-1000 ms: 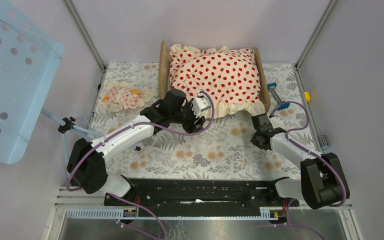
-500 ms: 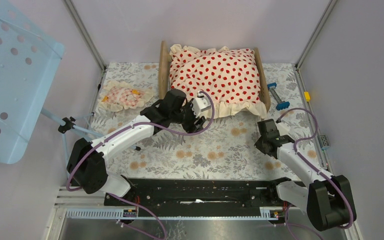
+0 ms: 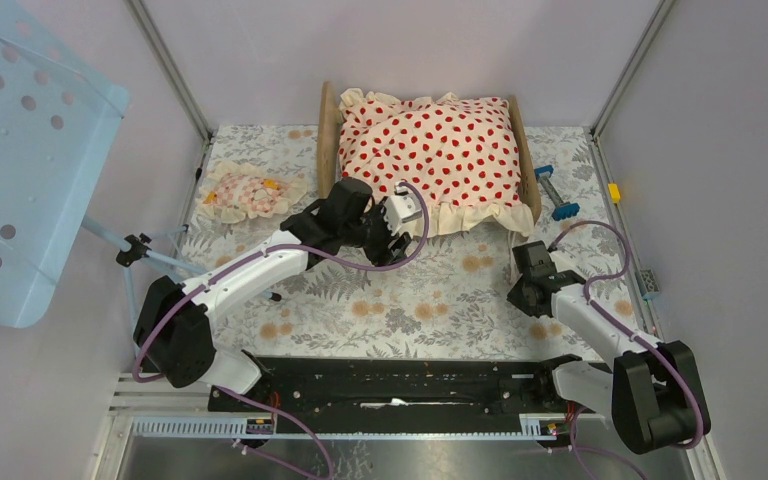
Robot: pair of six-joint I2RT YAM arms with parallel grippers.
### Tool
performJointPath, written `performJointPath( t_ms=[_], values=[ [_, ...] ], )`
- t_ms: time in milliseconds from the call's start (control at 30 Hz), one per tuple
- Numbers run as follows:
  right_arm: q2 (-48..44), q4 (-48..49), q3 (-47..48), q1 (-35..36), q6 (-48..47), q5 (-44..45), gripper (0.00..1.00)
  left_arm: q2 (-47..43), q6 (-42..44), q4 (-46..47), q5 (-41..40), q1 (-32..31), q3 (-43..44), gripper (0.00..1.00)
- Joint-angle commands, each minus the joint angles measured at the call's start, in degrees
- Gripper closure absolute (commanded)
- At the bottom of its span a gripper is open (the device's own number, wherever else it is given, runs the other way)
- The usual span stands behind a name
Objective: Set up the pet bed
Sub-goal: Adjust the ropes on the bed frame.
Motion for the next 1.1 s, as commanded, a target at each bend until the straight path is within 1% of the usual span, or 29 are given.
performJointPath(
  t_ms=[0, 167, 267, 433, 567, 667, 733, 800, 867, 900, 1000, 1033, 1067],
  values=[
    [0.54, -1.02, -0.51, -0.3, -0.66, -0.73, 0.75, -1.57, 0.41, 1.47, -0.22, 0.41, 0.53, 0.4],
    [0.08, -1.96, 0.29, -0.31, -1.23, 0.03, 0.68, -1.62, 0.45, 1.34, -0.47, 0.41, 0.53, 0.4],
    [-2.59, -3.65, 1.61, -0.31, -1.8, 1.48, 0.63, -1.66, 0.43, 1.29, -0.59, 0.39, 0.64, 0.4],
    [-8.21, -4.54, 4.9, -0.31, -5.5, 4.82, 0.55, -1.66, -0.02, 1.31, -1.66, 0.41, 0.82, 0.4],
    [-11.75, -1.08, 5.87, -0.26, -9.66, 4.87, 0.52, -2.6, -0.76, 1.88, -3.52, 0.41, 0.94, 0.39],
    [-13.63, -0.92, 8.17, -0.26, -12.8, 3.42, 0.51, -4.55, -2.63, 4.56, -5.46, 0.41, -0.39, 0.36],
    [-15.01, -3.0, 10.78, -0.31, -12.41, 2.57, 0.51, -5.7, -6.81, 6.78, -8.46, 0.41, -0.72, 0.28],
    [-16.52, -5.22, 13.79, -0.31, -12.33, 0.17, 0.47, -6.52, -14.18, 9.33, -11.67, 0.6, -0.71, 0.15],
    [-17.82, -7.87, 16.88, -0.26, -12.75, -1.73, 0.42, -6.29, -22.23, 7.92, -11.75, 1.2, 1.79, 0.03],
    [-18.19, -9.38, 18.38, -0.29, -13.28, -2.28, 0.4, -5.7, -26.65, 5.33, -11.23, 1.4, 3.65, 0.01],
    [-18.59, -13.78, 22.17, -0.3, -13.83, -3.43, 0.35, -3.74, -38.28, -1.17, -8.48, 1.53, 9.75, 0.01],
    [-18.43, -14.95, 22.77, -0.27, -14.24, -4.43, 0.34, -4.08, -42.33, -1.55, -7.37, 1.55, 10.53, 0.01],
    [-18.32, -16.12, 23.19, -0.28, -14.57, -5.42, 0.32, -5.06, -46.74, 0.39, -4.91, 1.55, 10.02, 0.01]
  ],
)
